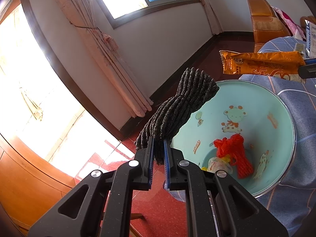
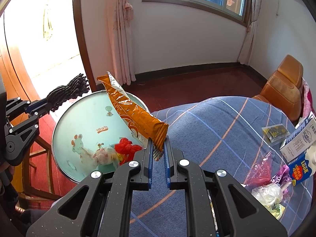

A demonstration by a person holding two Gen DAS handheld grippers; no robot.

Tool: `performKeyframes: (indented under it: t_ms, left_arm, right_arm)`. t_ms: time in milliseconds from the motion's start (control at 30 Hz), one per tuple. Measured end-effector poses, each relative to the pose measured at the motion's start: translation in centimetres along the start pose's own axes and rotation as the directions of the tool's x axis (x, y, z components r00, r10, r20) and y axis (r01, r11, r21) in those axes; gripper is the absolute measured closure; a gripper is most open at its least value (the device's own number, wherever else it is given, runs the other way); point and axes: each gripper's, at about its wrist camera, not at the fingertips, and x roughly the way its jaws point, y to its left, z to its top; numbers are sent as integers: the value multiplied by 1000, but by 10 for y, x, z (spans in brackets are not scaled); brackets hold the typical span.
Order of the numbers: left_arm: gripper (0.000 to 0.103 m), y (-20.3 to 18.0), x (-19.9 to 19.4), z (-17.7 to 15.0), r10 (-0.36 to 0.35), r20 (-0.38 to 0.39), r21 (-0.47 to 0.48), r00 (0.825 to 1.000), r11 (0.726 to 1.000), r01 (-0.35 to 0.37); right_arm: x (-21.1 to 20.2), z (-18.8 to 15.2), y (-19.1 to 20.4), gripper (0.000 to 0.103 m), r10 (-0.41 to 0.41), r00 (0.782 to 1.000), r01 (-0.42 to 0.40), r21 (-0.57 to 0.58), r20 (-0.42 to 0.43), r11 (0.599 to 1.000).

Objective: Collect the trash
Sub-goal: 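Carry the black mesh and orange wrapper over the green bin with both tools, then open both tools to drop the mesh and wrapper into the bin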

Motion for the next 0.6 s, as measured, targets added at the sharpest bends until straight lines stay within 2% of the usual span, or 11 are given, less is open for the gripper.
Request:
performKeyframes:
  t_ms: [333, 400, 500, 567, 600]
  left_arm:
    - [94, -2, 0, 0, -11, 2, 3, 1000, 1000, 11]
    - [90, -3, -1, 0, -18, 6, 6, 1000, 1000, 18]
    - [86, -6, -2, 1, -27, 13, 11, 1000, 1000, 27]
    - [65, -7, -3, 1, -19, 19, 12, 1000, 1000, 18]
    - [61, -7, -4, 1, -10, 26, 12, 1000, 1000, 10]
  right_arm:
    - [2, 1, 6, 92, 13, 1000, -13, -9, -4, 1000]
    - [2, 1, 8, 90, 26, 1000, -26, -11, -2, 1000]
    - [3, 0, 6, 75, 47, 999, -47, 5, -5, 999]
    - [4, -1, 5, 74, 46, 999, -46, 11, -9, 999]
    - [5, -2, 4, 74, 47, 999, -47, 14, -10, 999]
